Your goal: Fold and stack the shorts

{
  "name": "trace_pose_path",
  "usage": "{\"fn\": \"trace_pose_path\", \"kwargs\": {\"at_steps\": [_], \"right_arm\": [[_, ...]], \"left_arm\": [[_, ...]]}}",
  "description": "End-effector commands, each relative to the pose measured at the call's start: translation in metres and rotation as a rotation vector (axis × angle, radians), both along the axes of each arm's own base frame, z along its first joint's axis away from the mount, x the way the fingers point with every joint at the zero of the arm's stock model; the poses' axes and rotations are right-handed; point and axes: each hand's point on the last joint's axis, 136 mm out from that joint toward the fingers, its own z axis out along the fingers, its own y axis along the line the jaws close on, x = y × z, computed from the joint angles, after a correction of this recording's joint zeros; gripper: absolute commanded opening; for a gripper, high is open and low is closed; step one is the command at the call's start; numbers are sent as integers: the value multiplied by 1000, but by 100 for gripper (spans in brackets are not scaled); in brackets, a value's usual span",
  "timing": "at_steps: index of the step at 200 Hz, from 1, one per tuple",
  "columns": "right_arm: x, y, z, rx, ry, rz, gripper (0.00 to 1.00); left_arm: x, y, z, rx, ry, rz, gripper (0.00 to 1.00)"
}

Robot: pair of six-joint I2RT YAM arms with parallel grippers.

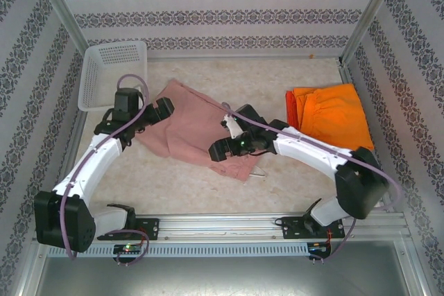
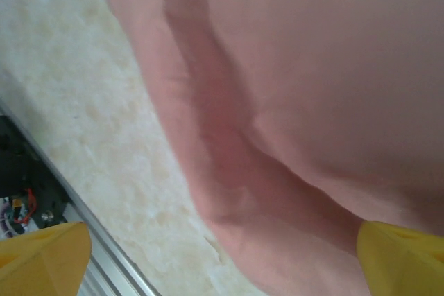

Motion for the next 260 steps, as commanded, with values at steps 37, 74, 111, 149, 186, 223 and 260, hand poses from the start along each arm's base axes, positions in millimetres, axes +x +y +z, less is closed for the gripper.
{"fn": "trace_pose_path", "kwargs": {"at_steps": [37, 74, 111, 149, 186, 223, 260], "right_arm": [[6, -32, -62, -259, 91, -19, 98], [7, -40, -79, -311, 121, 18, 98], [7, -43, -84, -348, 128, 54, 98], [7, -58, -84, -383, 133, 87, 98], [6, -79, -88, -402, 161, 81, 98], [6, -94, -93, -429, 183, 84, 98], [14, -58, -47, -207, 113, 69, 98]], "left_arm": [[-1, -1, -45, -100, -3, 65, 100], [-8, -3, -84, -135, 53, 82, 100], [-12, -5, -115, -130, 117, 73, 100], [-26, 7, -142, -49, 187, 96, 100], [-45, 20, -160, 15, 250, 128, 100], [-59, 25, -166, 29, 271, 146, 100], [-51, 11, -132, -55, 184, 103, 100]]}}
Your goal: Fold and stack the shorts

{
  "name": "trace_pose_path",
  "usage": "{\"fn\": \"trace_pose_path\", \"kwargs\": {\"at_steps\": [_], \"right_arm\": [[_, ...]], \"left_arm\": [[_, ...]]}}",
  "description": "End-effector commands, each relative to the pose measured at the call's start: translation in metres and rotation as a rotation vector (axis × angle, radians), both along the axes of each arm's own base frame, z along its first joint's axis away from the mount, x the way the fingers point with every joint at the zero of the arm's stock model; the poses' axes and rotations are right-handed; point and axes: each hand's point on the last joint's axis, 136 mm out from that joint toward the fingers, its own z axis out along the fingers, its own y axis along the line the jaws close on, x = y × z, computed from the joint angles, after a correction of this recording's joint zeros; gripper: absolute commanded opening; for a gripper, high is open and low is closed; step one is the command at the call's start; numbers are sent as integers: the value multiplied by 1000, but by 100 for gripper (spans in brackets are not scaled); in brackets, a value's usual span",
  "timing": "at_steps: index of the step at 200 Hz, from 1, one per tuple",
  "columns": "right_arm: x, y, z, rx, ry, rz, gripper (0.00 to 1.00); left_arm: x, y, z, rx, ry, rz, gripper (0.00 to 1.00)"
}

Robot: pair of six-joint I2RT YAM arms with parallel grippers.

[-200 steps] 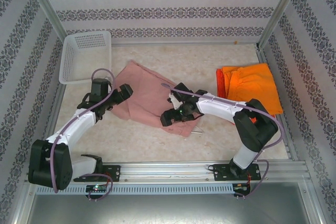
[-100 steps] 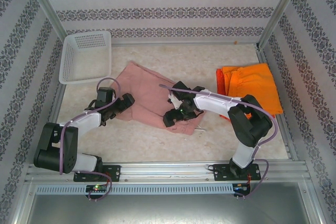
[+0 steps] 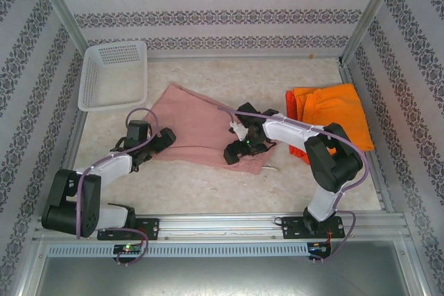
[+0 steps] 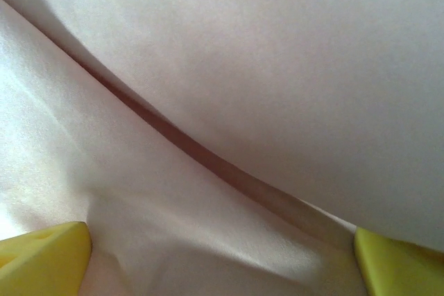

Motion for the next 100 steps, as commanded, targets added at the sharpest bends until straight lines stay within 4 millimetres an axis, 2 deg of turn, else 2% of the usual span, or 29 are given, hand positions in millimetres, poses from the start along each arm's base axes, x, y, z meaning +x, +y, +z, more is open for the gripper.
{"fn": "trace_pose_path", "kwargs": {"at_steps": [1, 15, 31, 51, 74, 100], "right_arm": [[-5, 9, 32, 114, -6, -23, 98], [-1, 21, 68, 233, -75, -56, 98], [2, 24, 104, 325, -146, -122, 98], [-11, 28, 128, 407, -149, -153, 98], [-32, 29, 127, 418, -109, -174, 98], [-48, 24, 103, 381, -48, -219, 98]], "left_arm": [[-9, 1, 9, -5, -1, 0, 100], [-4, -4, 36, -45, -71, -11, 100], [0, -9, 65, -81, -137, -22, 100], [4, -16, 93, -134, -197, -35, 100], [10, -25, 104, -192, -218, -48, 100], [18, -27, 91, -212, -201, -42, 100]]}}
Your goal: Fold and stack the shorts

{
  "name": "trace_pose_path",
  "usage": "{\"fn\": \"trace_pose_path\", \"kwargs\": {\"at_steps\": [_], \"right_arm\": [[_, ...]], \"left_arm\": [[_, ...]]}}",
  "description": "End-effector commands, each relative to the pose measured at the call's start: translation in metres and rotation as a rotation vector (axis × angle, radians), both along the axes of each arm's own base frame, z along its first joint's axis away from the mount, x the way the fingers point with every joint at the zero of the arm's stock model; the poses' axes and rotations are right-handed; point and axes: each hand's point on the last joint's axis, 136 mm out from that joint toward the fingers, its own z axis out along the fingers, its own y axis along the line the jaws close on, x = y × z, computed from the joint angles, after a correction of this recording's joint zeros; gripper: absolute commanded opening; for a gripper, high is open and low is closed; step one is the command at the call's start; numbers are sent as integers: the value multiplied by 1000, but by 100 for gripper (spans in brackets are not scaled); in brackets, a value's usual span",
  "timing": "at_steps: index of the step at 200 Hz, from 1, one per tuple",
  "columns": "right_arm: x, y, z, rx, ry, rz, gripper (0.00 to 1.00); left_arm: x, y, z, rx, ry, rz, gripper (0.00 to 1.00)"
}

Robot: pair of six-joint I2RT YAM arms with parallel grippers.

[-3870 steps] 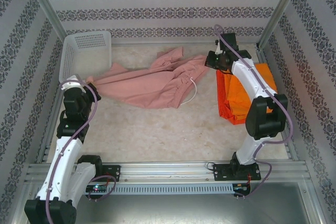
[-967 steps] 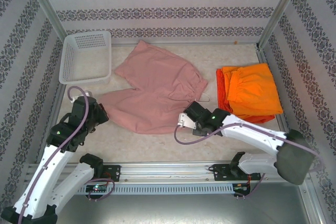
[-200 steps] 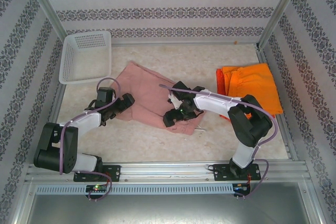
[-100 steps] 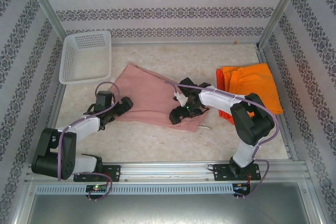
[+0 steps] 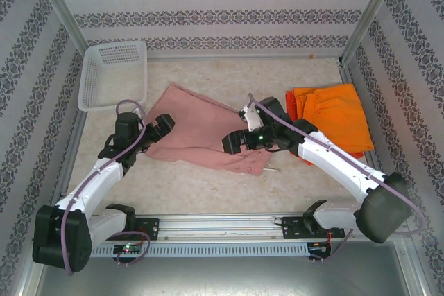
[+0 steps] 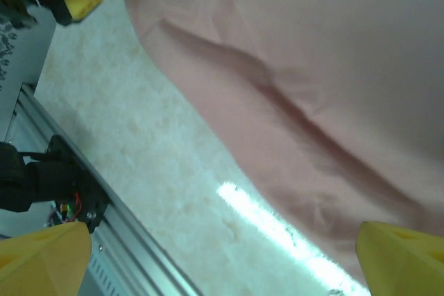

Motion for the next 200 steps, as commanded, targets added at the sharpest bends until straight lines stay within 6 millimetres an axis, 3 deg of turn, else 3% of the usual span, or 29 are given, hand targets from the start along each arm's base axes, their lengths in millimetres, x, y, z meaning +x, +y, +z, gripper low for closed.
{"fn": "trace_pose_path", "kwargs": {"at_steps": [1, 70, 96, 124, 149, 169, 185, 200], "right_arm": [[-20, -5, -33, -29, 147, -53, 98], [-22, -26, -107, -162, 286, -136, 98], [-20, -42, -132, -259, 324, -141, 98], [-16, -56, -145, -330, 341, -125, 98], [-7, -62, -148, -412, 329, -64, 98], [3, -63, -146, -464, 307, -20, 98], [10, -50, -130, -399, 262, 17, 98], [18, -36, -100, -299, 184, 32, 98]], "left_arm": [[7, -6, -6, -55, 20, -4, 100], [19, -1, -72, 28, 129, -7, 100], [5, 9, -94, 82, 197, 16, 100], [-22, 21, -112, 133, 271, 54, 100], [-51, 27, -125, 135, 337, 84, 100], [-72, 30, -125, 138, 353, 105, 100], [-79, 34, -108, 145, 315, 115, 100], [-74, 34, -71, 161, 225, 99, 100]]}}
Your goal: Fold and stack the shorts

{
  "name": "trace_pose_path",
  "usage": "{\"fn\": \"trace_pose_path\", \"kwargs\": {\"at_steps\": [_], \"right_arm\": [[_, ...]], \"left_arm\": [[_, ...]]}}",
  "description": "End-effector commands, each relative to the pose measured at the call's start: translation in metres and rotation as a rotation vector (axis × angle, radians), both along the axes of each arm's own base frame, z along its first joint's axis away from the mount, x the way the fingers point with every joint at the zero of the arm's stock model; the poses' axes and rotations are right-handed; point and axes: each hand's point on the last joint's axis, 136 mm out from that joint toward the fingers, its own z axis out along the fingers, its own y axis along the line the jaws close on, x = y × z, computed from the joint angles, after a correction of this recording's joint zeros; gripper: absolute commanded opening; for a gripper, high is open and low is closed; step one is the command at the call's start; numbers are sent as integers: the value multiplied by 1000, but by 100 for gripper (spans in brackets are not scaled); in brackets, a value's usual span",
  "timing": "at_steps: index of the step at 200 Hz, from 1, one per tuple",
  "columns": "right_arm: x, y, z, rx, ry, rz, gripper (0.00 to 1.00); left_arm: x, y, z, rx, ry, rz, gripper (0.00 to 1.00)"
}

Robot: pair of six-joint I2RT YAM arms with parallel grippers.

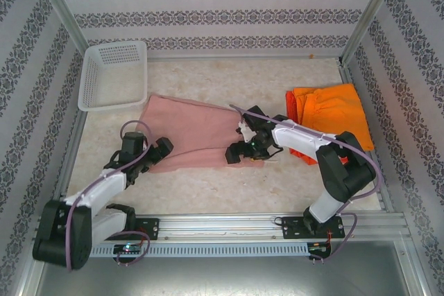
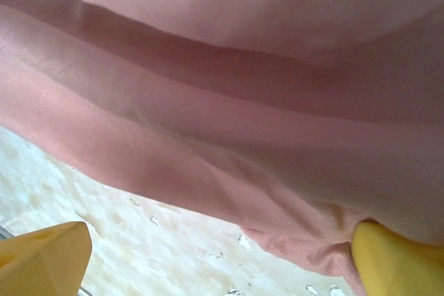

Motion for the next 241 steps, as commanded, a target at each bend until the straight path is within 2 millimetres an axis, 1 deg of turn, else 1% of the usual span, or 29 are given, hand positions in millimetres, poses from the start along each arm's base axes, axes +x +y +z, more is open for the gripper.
{"fn": "trace_pose_path", "kwargs": {"at_steps": [1, 9, 21, 35, 49, 60, 69, 85, 94, 103, 112, 124, 132, 151, 165, 179, 189, 205, 223, 241], "right_arm": [[5, -3, 25, 23, -81, 54, 98], [10, 0, 44, 67, -140, 48, 98], [16, -2, 72, 116, -224, 24, 98], [20, -14, 100, 153, -297, -23, 98], [23, -31, 121, 185, -356, -96, 98], [27, -50, 132, 201, -406, -167, 98], [29, -65, 135, 196, -444, -217, 98], [30, -98, 141, 160, -520, -323, 98], [29, -110, 143, 154, -544, -363, 98], [27, -120, 146, 154, -566, -406, 98], [25, -130, 144, 152, -566, -455, 98], [23, -134, 143, 184, -550, -475, 98], [22, -136, 140, 201, -531, -497, 98], [19, -138, 132, 236, -486, -528, 98], [18, -137, 125, 255, -454, -548, 98], [17, -134, 118, 272, -418, -555, 98], [17, -132, 112, 278, -390, -560, 98], [18, -129, 102, 292, -341, -569, 95], [19, -124, 91, 310, -281, -572, 92], [23, -121, 82, 316, -237, -588, 89]], "left_arm": [[-15, 11, 22, 64, 0, 14, 100], [-10, 8, 50, 66, -70, -9, 100], [-3, 3, 92, 63, -170, -46, 99], [6, -12, 136, 28, -270, -108, 92], [14, -36, 169, -32, -339, -187, 85], [19, -62, 184, -69, -376, -261, 80], [23, -89, 195, -85, -406, -335, 75], [27, -144, 202, -103, -436, -464, 62], [29, -173, 202, -121, -438, -529, 58], [34, -201, 195, -140, -416, -575, 54], [38, -227, 189, -166, -398, -615, 46], [44, -260, 177, -199, -365, -665, 36], [48, -280, 167, -215, -340, -696, 28], [57, -319, 138, -216, -266, -751, 12], [64, -338, 112, -203, -211, -763, 7], [72, -350, 89, -201, -178, -761, 0], [77, -355, 74, -196, -157, -755, 0], [83, -355, 47, -165, -120, -740, 0], [83, -346, 19, -123, -76, -717, 0], [79, -325, -9, -80, -33, -671, 0]]}}
